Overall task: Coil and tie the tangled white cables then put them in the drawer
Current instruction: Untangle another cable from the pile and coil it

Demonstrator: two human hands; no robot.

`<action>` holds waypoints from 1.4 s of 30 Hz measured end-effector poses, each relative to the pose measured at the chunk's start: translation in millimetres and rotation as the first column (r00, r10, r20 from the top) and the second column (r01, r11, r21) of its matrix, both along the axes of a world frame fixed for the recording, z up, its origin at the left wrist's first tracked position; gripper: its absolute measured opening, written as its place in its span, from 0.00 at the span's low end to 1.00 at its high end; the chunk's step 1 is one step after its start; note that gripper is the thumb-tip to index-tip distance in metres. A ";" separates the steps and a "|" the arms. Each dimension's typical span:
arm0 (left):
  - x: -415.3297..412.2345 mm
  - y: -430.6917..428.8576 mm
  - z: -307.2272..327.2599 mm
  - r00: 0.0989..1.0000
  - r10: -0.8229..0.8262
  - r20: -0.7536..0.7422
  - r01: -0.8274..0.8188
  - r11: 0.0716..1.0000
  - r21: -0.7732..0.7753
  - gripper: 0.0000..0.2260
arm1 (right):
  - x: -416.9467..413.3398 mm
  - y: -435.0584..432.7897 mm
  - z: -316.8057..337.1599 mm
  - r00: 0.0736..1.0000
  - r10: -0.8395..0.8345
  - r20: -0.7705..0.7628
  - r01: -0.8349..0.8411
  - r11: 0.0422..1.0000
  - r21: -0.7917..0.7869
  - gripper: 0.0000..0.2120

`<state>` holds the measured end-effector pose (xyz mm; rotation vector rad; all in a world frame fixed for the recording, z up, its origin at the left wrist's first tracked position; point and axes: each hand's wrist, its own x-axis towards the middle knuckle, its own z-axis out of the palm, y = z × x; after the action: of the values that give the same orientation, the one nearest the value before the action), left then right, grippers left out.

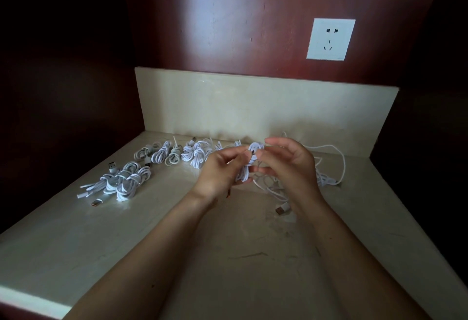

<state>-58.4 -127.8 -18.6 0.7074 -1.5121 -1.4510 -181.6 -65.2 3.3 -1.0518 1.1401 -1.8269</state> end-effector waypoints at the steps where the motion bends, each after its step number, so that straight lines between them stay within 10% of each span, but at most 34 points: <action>1: -0.3 -0.4 -0.9 1.000 0.018 0.003 -0.018 1.000 -0.015 0.11 | 0.2 -0.2 -0.2 1.000 -0.008 0.010 0.008 1.000 -0.006 0.08; 14: -4.4 7.3 0.0 0.998 0.065 -0.002 -0.064 0.983 -0.169 0.08 | -7.1 -10.5 -6.3 0.989 -0.143 0.046 0.140 0.988 0.073 0.11; 24: -4.7 8.0 -2.6 1.000 0.026 0.015 -0.021 0.965 -0.260 0.10 | -10.7 -7.9 -3.5 0.965 0.089 0.247 -0.123 0.984 0.128 0.12; 28: -4.8 2.9 -5.6 0.998 0.065 0.028 -0.058 0.978 -0.201 0.09 | -9.0 -7.2 -8.2 0.993 0.054 -0.105 -0.050 0.998 0.033 0.15; 32: 0.7 -5.5 -7.3 0.993 0.103 0.062 -0.091 0.980 -0.178 0.09 | -11.7 -11.5 -19.2 0.714 -0.262 -0.649 0.106 0.957 -0.270 0.12; 38: 1.0 -5.0 -8.6 0.994 0.062 0.095 -0.044 0.982 -0.181 0.09 | -24.9 -8.2 -20.4 0.617 -0.330 -0.714 0.174 0.942 -0.286 0.06; 42: 2.7 -2.3 -5.3 0.992 0.009 0.125 0.021 0.973 -0.231 0.07 | -23.2 -9.7 -19.3 0.729 -0.364 -0.579 0.257 0.930 -0.262 0.05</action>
<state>-55.7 -130.0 -23.9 0.6610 -1.7485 -1.2264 -204.8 -74.9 -16.0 -1.7368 1.6546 -1.9041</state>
